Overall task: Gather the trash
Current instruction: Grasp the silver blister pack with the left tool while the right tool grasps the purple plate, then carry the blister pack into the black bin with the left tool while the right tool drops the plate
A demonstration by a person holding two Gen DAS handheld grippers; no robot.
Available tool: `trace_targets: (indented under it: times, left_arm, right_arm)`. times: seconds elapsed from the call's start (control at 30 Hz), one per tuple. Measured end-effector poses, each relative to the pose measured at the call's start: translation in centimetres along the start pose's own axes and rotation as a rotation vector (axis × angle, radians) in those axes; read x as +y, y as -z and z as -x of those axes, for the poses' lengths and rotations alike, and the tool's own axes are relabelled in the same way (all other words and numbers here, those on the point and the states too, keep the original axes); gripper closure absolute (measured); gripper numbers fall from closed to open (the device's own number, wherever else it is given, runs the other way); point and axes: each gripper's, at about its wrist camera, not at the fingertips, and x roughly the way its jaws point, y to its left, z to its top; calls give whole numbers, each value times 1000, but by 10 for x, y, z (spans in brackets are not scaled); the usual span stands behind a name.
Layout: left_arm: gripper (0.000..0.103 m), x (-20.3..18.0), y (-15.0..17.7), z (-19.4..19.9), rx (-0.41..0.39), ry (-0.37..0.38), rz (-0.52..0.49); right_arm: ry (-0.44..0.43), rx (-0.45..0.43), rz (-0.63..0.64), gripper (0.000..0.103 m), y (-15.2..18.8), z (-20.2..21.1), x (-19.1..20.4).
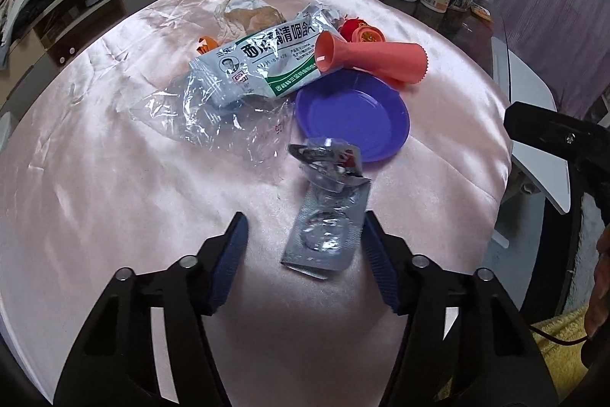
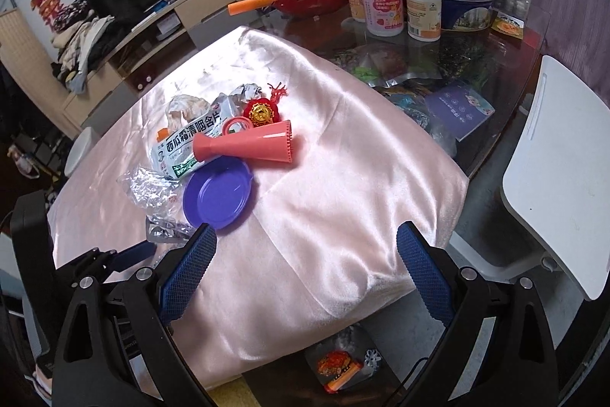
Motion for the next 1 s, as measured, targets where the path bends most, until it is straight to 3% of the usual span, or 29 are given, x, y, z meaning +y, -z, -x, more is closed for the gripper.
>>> trace_targets:
  times: [0.03, 0.07, 0.17, 0.57, 0.83, 0.9, 1.0]
  left_arm:
    - [66, 1, -1, 1, -2, -5, 0]
    - [72, 4, -2, 2, 1, -2, 6]
    - [77, 17, 0, 6, 4, -2, 24]
    - [77, 69, 3, 25, -27, -45, 75]
    - [77, 83, 3, 23, -23, -30, 100]
    - [77, 83, 3, 22, -23, -25, 102]
    - [77, 83, 4, 24, -28, -18, 106]
  right_arm:
    - [-4, 3, 2, 7, -1, -3, 2]
    - [-8, 6, 7, 7, -3, -6, 5]
    - [-23, 12, 23, 8, -6, -16, 15]
    - [-59, 72, 90, 11, -10, -72, 70]
    - [33, 44, 150, 12, -12, -90, 94]
    - [66, 31, 171, 21, -13, -93, 97]
    - [92, 19, 189, 25, -12, -93, 97]
